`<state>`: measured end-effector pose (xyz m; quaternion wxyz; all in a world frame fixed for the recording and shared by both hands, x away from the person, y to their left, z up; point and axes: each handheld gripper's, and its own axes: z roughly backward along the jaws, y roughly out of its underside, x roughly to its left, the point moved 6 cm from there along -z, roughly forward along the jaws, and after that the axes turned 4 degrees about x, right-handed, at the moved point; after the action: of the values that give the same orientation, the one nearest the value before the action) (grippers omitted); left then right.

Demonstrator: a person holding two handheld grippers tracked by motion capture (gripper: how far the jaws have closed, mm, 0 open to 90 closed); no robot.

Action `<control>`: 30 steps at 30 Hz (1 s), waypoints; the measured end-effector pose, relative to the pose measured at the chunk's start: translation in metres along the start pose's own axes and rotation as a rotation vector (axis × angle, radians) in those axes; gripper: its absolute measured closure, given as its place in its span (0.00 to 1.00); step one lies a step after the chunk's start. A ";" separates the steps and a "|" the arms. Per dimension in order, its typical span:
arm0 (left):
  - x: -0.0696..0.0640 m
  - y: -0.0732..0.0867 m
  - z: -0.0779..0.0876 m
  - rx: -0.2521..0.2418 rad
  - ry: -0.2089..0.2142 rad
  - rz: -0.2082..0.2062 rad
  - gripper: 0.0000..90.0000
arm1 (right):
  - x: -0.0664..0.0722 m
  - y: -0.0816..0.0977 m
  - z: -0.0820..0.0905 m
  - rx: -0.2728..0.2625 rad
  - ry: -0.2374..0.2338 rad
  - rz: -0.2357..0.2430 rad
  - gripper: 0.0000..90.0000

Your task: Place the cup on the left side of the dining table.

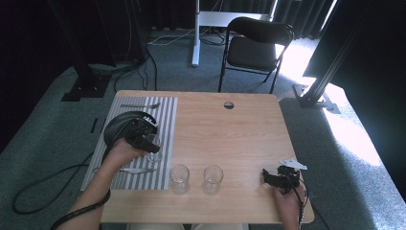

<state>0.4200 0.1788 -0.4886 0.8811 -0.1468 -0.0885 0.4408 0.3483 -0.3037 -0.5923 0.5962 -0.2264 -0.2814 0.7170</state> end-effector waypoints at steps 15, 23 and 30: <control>-0.003 0.007 -0.002 -0.050 -0.004 0.033 0.14 | 0.000 0.000 0.000 0.000 0.000 -0.001 0.14; -0.003 0.016 0.001 -0.081 0.035 0.070 0.09 | 0.000 0.000 0.000 0.000 0.000 0.000 0.14; -0.002 0.028 -0.002 -0.120 0.016 0.081 0.01 | 0.000 0.000 0.000 0.000 0.000 -0.001 0.14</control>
<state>0.3982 0.1928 -0.4997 0.8529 -0.2064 -0.1018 0.4686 0.3483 -0.3037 -0.5923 0.5966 -0.2261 -0.2815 0.7168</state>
